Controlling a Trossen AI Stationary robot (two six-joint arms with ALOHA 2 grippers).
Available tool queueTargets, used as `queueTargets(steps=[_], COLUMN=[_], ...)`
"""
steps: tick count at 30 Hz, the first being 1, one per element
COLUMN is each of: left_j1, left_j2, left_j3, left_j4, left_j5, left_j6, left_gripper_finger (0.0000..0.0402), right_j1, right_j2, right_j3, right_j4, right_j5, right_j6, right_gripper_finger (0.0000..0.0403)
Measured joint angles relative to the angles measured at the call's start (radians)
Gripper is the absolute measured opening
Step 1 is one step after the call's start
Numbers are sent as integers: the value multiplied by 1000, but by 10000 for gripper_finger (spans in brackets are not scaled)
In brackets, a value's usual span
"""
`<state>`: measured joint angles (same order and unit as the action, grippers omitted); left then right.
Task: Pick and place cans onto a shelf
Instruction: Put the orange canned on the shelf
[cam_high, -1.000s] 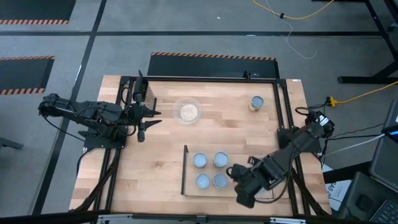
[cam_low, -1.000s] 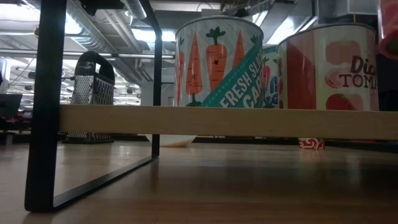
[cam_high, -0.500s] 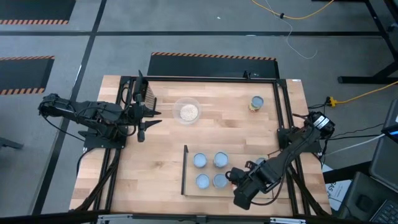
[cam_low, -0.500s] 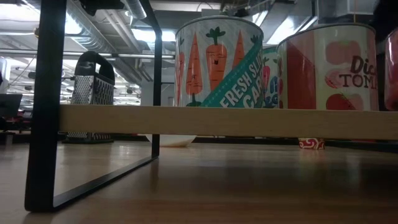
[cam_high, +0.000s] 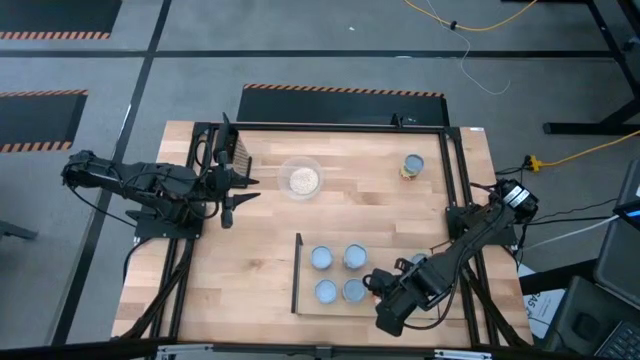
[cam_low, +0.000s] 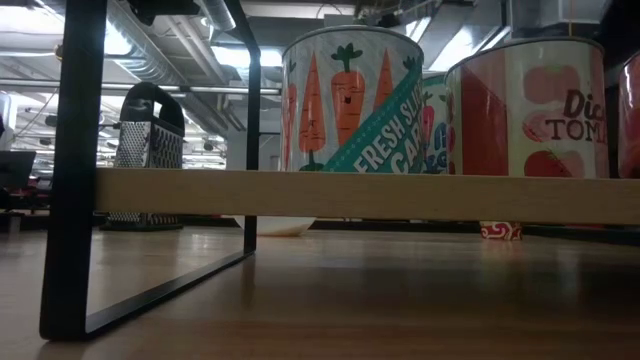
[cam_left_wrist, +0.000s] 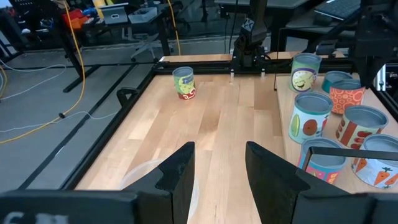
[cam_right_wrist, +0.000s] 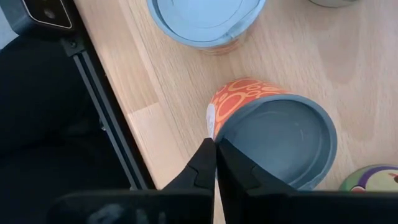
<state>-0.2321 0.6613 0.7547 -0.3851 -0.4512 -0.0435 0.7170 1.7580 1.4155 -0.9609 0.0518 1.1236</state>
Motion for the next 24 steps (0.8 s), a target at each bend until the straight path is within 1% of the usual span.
queueTargets(steps=[15, 24], left_j1=[0, 0], left_j2=[0, 0], left_j3=[0, 0], left_j4=[0, 0], left_j5=[0, 0], left_j6=[1, 1], left_gripper_finger=[135, 135], right_j1=[-1, 0], right_j2=[44, 46], right_j3=[2, 2], right_j4=[11, 23], right_j5=[-16, -19], right_j6=[-8, -8], right_gripper_finger=[8, 32])
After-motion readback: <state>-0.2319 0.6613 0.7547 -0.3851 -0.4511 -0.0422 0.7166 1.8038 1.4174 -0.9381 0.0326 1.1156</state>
